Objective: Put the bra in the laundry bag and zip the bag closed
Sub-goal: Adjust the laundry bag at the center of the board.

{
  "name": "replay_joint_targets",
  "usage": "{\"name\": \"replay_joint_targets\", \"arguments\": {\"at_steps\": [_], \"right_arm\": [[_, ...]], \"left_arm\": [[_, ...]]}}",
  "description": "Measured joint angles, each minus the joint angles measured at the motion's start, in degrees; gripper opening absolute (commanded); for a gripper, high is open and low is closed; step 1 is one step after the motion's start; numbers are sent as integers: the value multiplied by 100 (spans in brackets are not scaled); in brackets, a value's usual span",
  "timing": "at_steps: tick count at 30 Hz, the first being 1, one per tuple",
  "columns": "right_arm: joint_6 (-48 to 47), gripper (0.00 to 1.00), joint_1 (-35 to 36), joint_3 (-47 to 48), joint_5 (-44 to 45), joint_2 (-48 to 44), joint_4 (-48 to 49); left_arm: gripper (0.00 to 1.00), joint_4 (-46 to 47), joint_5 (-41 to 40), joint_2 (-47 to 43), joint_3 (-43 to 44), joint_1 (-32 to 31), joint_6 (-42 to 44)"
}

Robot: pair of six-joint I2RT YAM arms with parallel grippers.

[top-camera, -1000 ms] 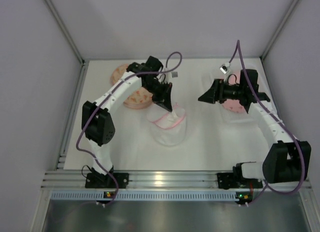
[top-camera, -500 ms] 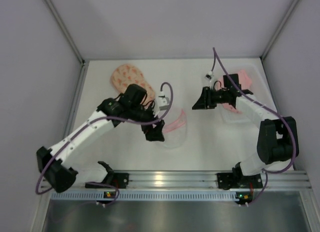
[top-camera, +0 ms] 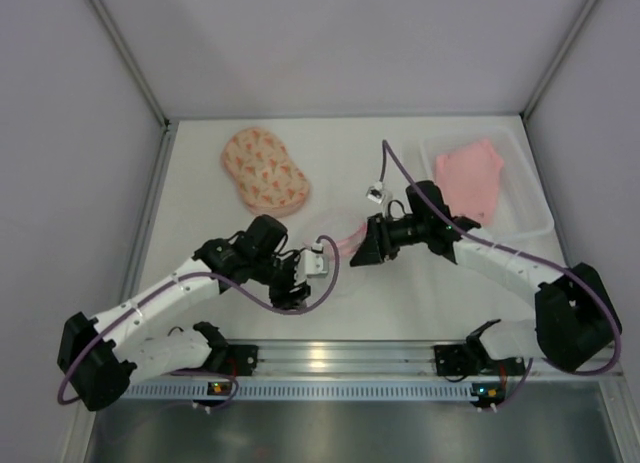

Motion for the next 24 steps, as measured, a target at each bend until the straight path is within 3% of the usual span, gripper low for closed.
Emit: {"name": "replay_joint_targets", "arguments": {"at_steps": [6,12,18,24], "right_arm": [[774,49,776,50,37,-72,931],[916,53,-275,575,-85,-214,815],[-387,55,-1093,1143,-92,-962,-289],[-2083,52,-1569,990,-87,-1056,-1325]], "left_arm": [[55,778,-83,-732,-649,-31,79],[46,1797,-343,-258,-905,-258,127],[37,2446,-988,619,-927,-181,-227],[32,2618,-1200,496,-933,608,-361]]}}
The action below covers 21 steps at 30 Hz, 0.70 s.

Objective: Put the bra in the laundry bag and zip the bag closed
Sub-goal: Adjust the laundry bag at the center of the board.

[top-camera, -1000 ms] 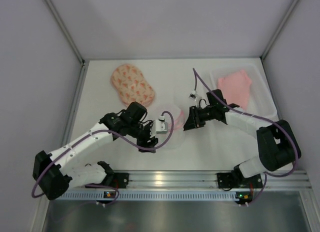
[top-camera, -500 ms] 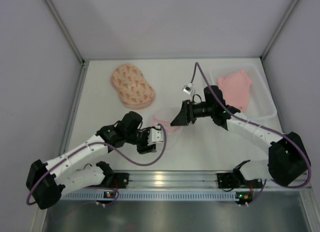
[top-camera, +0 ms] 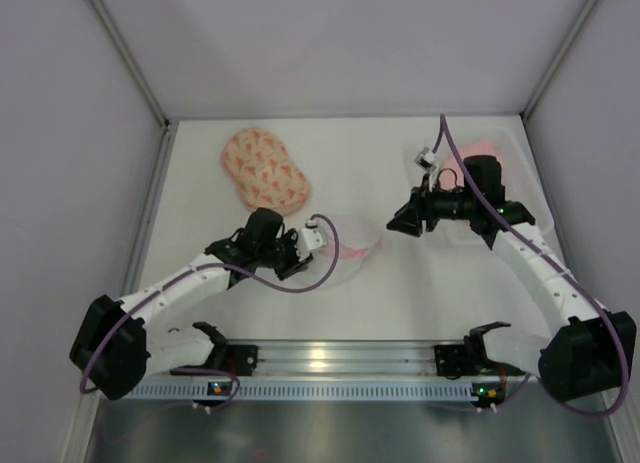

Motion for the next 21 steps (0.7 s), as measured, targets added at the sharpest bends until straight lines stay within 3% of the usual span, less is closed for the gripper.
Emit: {"name": "replay_joint_targets", "arguments": {"at_steps": [7,12,13,17,21], "right_arm": [[-326,49,-46,-472,-17,468,-168],[-393,55,247,-929,125,522,33],[-490,55,328,-1008,173,481,90],[-1126,60,573,-1174,205,210,317],[-2026,61,750,-1180,238,52,629]], "left_arm": [[43,-66,-83,-420,2,374,11],[49,-439,-48,-702,197,455,-55],[54,-516,9,-730,264,463,-109],[66,-811,369,-876,595,492,-459],[72,-887,772,-960,761,487,-953]]}}
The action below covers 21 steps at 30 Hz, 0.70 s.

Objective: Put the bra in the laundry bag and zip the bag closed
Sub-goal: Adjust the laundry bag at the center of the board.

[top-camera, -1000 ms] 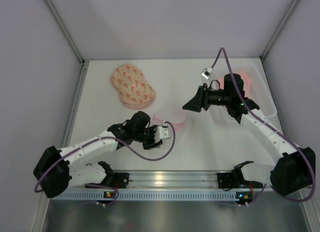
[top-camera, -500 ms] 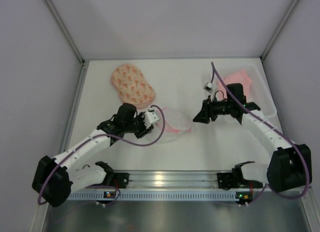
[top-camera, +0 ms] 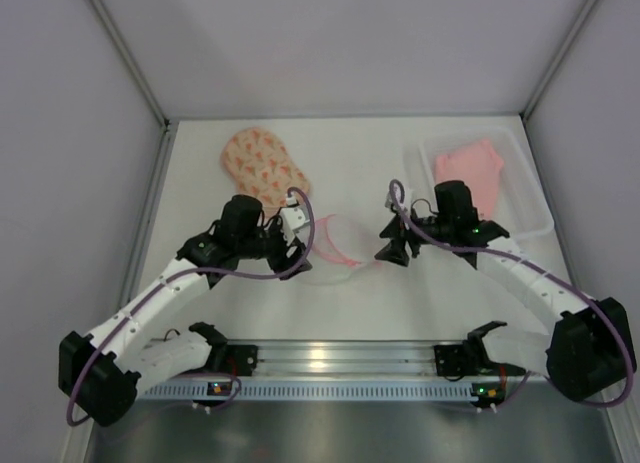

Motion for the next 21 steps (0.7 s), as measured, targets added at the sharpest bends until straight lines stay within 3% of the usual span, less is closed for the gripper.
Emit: {"name": "replay_joint_targets", "arguments": {"at_steps": [8,20,21], "right_arm": [[-1471,64,1032,-455,387,-70,619],[-2540,61,1482,-678,986,492,1261],[-2583,58,1530,-680,1029,533,1281]], "left_arm": [[74,-11,33,26,37,-39,-509],[77,-2,-70,-170,42,-39,-789],[77,0,-92,-195,42,-39,-802]]}}
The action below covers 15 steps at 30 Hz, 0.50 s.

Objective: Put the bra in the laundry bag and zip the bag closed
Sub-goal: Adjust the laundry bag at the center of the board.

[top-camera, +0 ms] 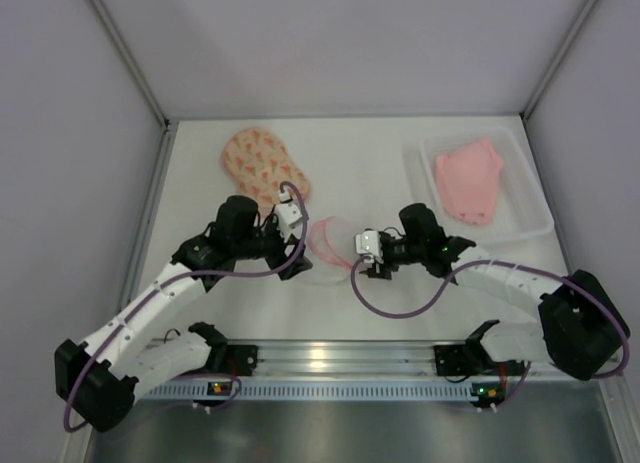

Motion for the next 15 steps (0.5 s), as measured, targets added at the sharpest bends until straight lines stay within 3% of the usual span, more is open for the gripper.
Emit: {"name": "replay_joint_targets", "arguments": {"at_steps": [2,3,5,6,8,11,12,14,15], "right_arm": [[-87,52,111,-2,129,52,107],[-116,41,168,-7,192,74,175],[-133,30,251,-7,326,120,321],[-133,20,269,-7,385,155,393],[-114,18,286,2,485,232,455],[39,70,295,11,623,291,466],[57,76,313,13,678,293,479],[101,78,365,15,798,286,514],[149,87,387,15,852,275,516]], "left_arm": [[76,2,-42,-24,0,0,-11],[76,2,-61,-31,0,0,-17],[75,7,-81,-50,0,0,-24],[75,7,-92,-59,0,0,-22],[75,13,-116,-96,-2,0,-20],[75,28,-184,-227,-61,0,2],[75,24,-208,-267,-83,0,7],[75,24,-234,-330,-105,0,24],[75,24,-245,-352,-107,0,28]]}}
